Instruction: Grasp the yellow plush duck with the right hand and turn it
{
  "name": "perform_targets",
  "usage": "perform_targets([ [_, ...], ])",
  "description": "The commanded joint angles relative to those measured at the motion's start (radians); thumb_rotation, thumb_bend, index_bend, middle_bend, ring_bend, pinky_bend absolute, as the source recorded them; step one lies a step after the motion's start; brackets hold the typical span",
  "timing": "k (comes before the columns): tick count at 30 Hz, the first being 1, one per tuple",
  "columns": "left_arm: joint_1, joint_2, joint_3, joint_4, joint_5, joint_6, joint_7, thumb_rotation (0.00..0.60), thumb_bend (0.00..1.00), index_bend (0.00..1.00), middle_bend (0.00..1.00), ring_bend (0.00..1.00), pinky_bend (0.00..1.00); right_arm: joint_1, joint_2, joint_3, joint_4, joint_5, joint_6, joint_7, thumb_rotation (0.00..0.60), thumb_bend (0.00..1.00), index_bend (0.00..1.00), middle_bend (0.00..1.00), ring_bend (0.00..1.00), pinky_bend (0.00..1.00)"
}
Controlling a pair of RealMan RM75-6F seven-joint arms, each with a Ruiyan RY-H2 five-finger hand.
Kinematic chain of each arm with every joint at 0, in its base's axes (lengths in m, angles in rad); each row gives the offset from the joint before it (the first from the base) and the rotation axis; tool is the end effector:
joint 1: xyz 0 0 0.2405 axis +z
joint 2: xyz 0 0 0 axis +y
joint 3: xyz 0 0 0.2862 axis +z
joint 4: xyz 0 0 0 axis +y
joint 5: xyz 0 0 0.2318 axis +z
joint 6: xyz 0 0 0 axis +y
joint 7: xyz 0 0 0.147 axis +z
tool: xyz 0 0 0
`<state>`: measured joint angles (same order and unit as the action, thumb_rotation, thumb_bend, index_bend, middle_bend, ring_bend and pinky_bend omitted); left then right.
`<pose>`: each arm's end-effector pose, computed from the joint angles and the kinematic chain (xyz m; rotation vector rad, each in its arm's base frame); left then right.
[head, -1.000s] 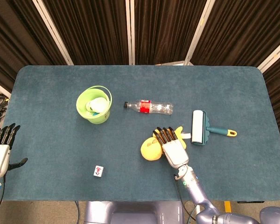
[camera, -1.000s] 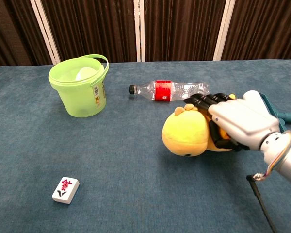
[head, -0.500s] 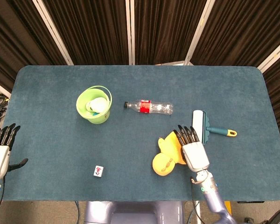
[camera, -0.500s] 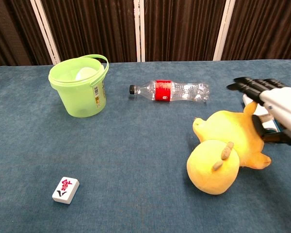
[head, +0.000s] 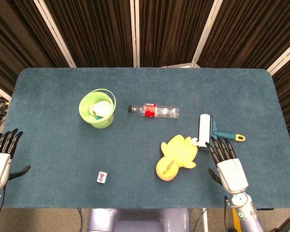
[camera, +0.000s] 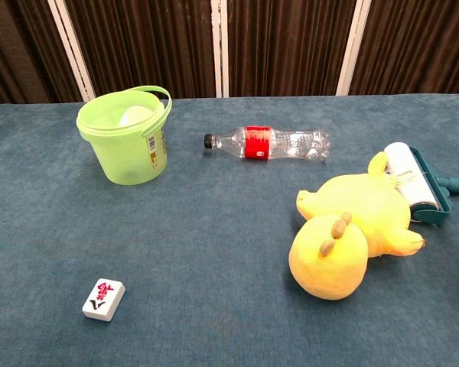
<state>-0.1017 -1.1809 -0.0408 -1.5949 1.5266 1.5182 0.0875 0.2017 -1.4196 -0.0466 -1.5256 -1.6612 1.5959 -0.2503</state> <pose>-0.3364 0.1914 0.1336 -1.4164 -0.8322 -0.9158 -0.2819 -0.1960 0.0508 1.5732 -0.7033 1.0788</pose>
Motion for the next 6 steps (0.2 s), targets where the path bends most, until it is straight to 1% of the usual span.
perform_targets([
  [1,0.000,-0.005,0.005,0.006,0.015,0.008,0.003,0.600,0.06,0.00,0.00,0.00,0.00,-0.037,0.026,-0.015,0.038,-0.013,0.037,0.037,0.600,0.34,0.00,0.00,0.00,0.00],
  [6,0.000,-0.014,0.009,0.016,0.030,0.012,0.016,0.600,0.07,0.00,0.00,0.00,0.00,-0.074,0.048,-0.010,0.090,0.021,0.047,0.080,0.600,0.32,0.00,0.00,0.00,0.00],
])
